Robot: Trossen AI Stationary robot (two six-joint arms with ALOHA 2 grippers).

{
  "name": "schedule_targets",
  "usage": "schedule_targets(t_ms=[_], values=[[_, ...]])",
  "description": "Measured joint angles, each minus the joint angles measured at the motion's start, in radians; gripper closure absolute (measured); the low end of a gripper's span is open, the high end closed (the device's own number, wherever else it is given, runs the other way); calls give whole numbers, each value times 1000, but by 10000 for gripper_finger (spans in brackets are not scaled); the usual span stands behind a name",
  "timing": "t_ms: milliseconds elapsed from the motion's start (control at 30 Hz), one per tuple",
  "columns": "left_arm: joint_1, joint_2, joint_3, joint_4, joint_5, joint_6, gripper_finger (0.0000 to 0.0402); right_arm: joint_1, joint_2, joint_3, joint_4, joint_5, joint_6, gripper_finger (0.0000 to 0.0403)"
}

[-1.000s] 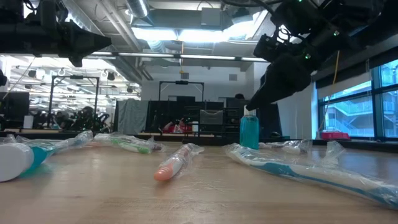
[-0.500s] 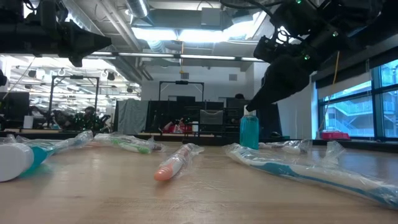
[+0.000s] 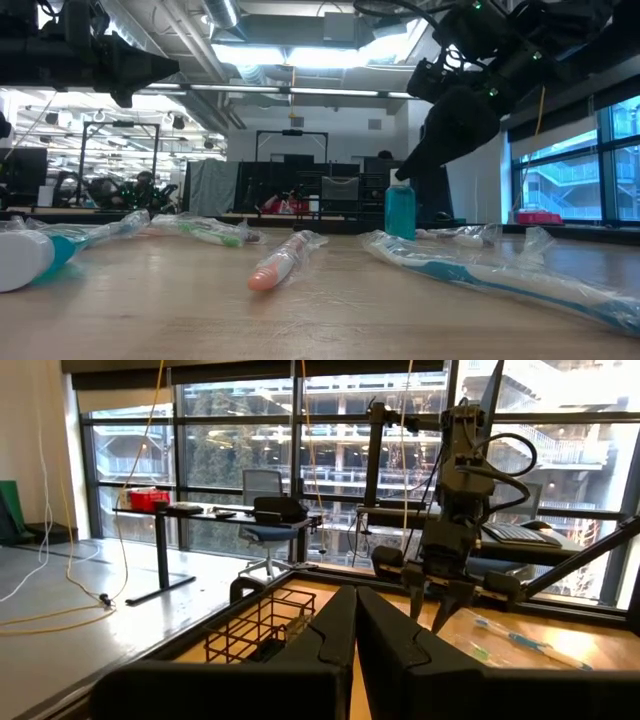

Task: Pick & Place toothbrushing station
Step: Put the top mouthwash into the middle section of the wire organizer

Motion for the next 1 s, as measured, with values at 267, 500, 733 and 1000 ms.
schedule_targets(t_ms=[267, 500, 733, 1000], values=[[0, 0, 0, 0, 0, 0, 395, -12, 0, 0, 4, 15, 27, 297], [0, 0, 0, 0, 0, 0, 395, -10, 0, 53, 1, 18, 44, 306], [0, 0, 0, 0, 0, 0, 395, -10, 0, 136, -2, 29, 53, 305], [0, 0, 0, 0, 0, 0, 395, -10, 0, 235, -9, 167, 49, 305]])
